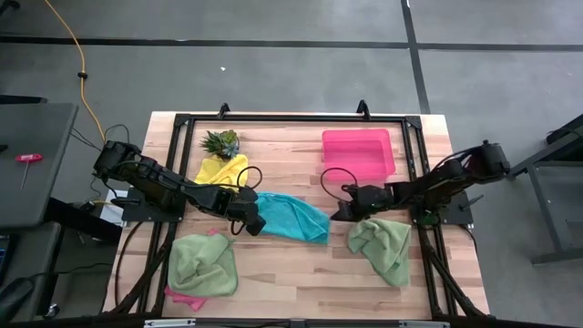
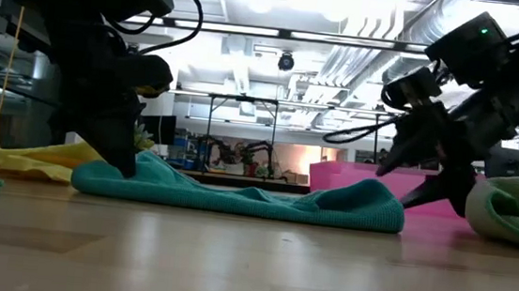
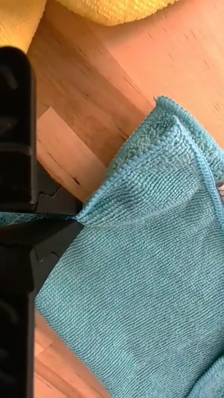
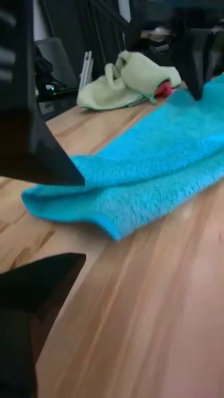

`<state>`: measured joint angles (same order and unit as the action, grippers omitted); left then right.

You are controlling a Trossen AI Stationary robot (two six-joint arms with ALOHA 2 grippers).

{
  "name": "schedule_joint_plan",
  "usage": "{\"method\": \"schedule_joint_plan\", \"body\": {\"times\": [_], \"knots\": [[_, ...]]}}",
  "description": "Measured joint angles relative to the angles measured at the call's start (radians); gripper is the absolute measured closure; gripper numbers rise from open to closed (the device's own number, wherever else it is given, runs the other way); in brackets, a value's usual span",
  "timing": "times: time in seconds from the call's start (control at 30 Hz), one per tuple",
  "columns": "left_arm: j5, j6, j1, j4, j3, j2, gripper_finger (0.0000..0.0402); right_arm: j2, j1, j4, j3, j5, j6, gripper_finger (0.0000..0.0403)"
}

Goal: Fold microfiber towels
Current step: Fold the blue microfiber cloth

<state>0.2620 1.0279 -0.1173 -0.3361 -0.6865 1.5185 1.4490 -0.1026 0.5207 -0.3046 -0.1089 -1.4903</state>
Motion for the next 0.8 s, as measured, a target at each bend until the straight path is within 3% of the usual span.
{"method": "schedule_joint_plan", "body": {"times": [0.17,0.43,0.8], "knots": [[0.004,0.000,0.000,0.004,0.000,0.000,0.0400,0.086,0.001,-0.001,-0.041,-0.020,-0.024,0.0179],[0.007,-0.002,0.000,0.005,0.000,0.000,0.0400,0.170,0.005,0.074,-0.101,-0.014,-0.058,0.0171],[0.014,-0.010,0.000,0.005,0.000,0.000,0.0400,0.174,0.032,0.016,-0.140,0.117,-0.174,0.0171]]}}
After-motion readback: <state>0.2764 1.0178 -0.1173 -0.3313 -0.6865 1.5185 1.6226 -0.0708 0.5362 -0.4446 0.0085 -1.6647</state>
